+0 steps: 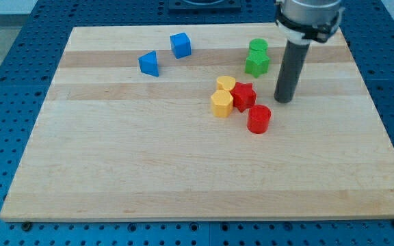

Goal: Slide the group of blocks up a bit

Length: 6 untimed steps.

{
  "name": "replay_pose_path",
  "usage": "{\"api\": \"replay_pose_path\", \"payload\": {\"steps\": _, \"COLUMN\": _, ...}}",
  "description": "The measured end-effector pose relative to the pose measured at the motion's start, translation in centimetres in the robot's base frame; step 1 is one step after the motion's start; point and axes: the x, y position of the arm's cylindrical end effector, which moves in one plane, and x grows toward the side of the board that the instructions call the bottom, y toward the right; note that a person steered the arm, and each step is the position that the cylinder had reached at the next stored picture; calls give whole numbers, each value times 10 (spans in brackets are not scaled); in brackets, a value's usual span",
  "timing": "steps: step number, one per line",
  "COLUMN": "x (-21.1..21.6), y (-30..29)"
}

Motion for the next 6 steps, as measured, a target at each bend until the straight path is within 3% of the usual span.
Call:
{"api": "replay_pose_path", "payload": {"steps": 2, "x": 68, "y": -10}}
{"api": "replay_pose_path", "payload": {"steps": 4, "x": 68, "y": -53}}
{"api": "replay_pose_path", "payload": {"steps": 6, "x": 67, "y": -34}}
